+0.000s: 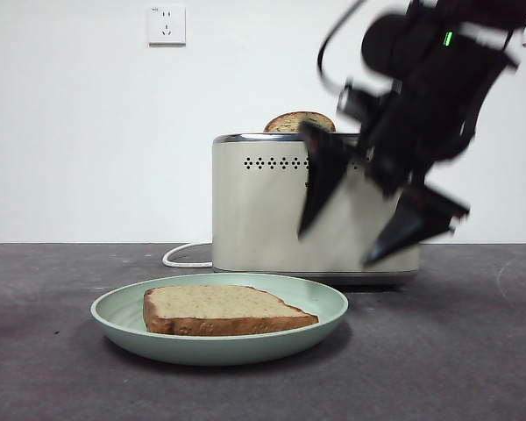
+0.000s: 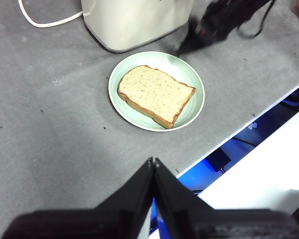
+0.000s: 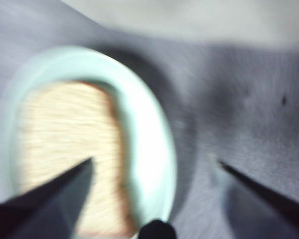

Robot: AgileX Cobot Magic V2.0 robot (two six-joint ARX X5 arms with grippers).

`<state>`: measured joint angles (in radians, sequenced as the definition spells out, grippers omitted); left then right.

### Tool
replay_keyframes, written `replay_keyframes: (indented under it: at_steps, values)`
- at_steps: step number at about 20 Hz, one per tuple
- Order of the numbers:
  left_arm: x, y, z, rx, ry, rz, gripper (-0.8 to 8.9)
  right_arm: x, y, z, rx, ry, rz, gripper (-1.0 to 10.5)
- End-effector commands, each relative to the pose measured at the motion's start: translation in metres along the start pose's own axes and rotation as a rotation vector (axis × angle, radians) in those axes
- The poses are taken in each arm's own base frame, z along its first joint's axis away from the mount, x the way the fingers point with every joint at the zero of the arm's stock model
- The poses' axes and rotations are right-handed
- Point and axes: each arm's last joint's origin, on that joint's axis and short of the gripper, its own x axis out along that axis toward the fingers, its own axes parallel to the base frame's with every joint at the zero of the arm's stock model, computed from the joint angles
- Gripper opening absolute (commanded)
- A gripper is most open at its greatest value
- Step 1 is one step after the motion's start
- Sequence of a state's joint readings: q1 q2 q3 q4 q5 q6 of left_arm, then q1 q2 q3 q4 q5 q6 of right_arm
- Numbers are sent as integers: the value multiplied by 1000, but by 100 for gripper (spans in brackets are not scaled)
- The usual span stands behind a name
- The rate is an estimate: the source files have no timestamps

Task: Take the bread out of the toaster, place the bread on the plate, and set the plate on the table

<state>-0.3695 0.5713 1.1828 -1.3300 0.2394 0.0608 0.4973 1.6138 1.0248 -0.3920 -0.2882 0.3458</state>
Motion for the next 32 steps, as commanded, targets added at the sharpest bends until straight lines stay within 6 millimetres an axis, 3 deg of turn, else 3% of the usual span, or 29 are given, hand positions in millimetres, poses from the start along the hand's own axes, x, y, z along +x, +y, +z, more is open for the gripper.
replay_keyframes:
  at_steps: [1, 7, 11, 14, 18, 32]
  values:
    - [-1, 0, -1, 15, -5, -1, -9, -34, 11, -1, -82, -54, 21, 442]
    - [0, 0, 0, 16, -9, -1, -9, -134, 43, -48, -278, -82, 69, 437]
    - [0, 0, 1, 18, -16, -1, -9, -181, 53, -88, -347, -87, 124, 420]
    - [0, 0, 1, 18, -17, -1, -8, -203, 53, -110, -385, -91, 156, 221]
    - [0, 0, 1, 15, -15, -1, -8, -219, 50, -122, -400, -138, 175, -16]
    - [0, 0, 0, 15, -14, 4, -3, -222, 49, -125, -386, -147, 170, 3]
